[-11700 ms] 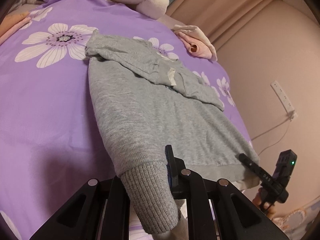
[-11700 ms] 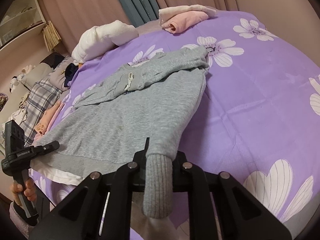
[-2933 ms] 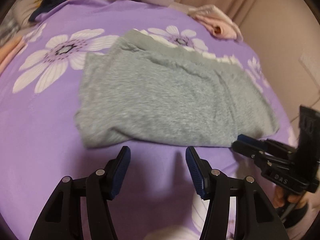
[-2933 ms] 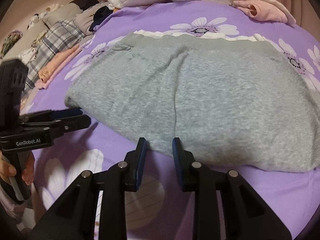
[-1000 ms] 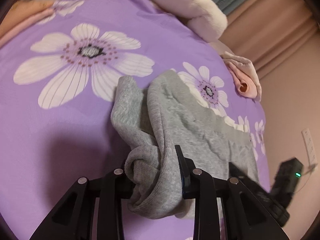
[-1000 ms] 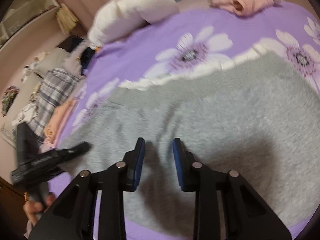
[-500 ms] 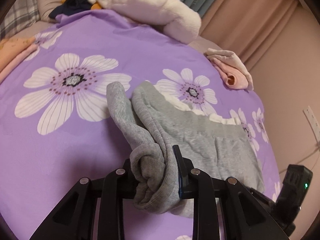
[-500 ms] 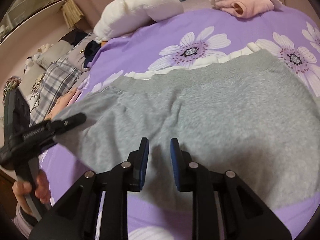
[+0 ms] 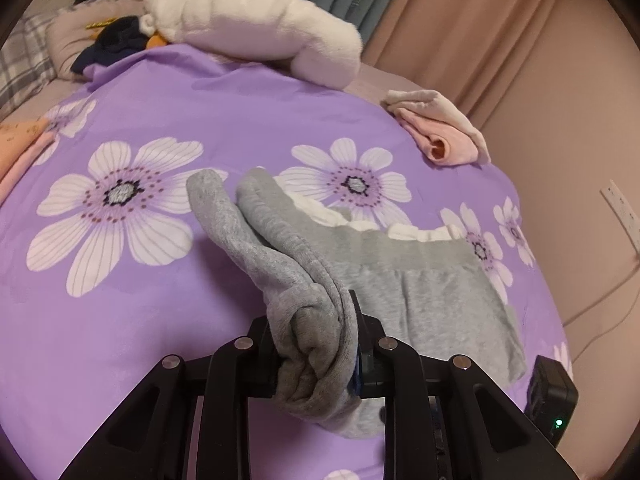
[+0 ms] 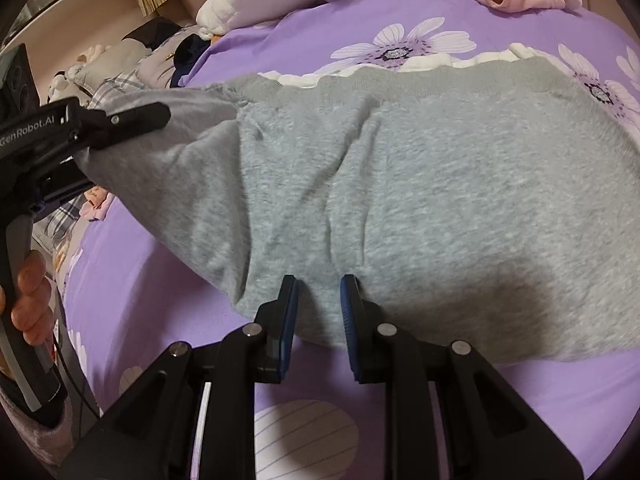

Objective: Fold small clothes

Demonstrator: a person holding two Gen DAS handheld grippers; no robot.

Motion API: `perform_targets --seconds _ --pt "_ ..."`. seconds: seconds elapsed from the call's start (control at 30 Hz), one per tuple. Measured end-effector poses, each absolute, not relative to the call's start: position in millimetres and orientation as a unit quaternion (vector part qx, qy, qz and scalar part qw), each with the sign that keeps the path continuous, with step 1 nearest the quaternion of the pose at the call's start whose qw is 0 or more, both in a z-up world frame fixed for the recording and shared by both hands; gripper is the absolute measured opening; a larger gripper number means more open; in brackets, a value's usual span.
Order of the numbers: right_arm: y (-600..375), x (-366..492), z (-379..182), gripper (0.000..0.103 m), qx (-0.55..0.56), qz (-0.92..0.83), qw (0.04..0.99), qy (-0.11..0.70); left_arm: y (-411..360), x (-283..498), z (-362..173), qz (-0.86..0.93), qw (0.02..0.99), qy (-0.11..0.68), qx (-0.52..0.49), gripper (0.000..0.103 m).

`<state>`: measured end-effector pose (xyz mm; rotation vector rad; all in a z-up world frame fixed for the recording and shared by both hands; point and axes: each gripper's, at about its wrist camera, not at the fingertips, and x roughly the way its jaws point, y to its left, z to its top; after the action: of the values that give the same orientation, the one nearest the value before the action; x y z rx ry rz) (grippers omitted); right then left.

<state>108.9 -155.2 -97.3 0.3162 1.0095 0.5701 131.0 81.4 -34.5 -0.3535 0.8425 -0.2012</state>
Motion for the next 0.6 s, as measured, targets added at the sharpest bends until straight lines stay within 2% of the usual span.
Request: perform_targets --seconds 0.37,0.43,0.6 --pt "-210.6 110.8 -87.2 0.024 0.264 0.272 0.815 0.438 41.0 130.9 -19.2 -0.123 0.905 0.392 -0.115 0.021" --pt "-225.9 118.9 -87.7 0.026 0.314 0.277 0.801 0.428 33.6 131.6 -19.0 -0.128 0.906 0.390 -0.104 0.020" --pt "-242.2 140.4 -86.4 0.042 0.388 0.308 0.766 0.409 5.3 130.5 -20.2 -0.154 0.907 0.388 -0.066 0.020"
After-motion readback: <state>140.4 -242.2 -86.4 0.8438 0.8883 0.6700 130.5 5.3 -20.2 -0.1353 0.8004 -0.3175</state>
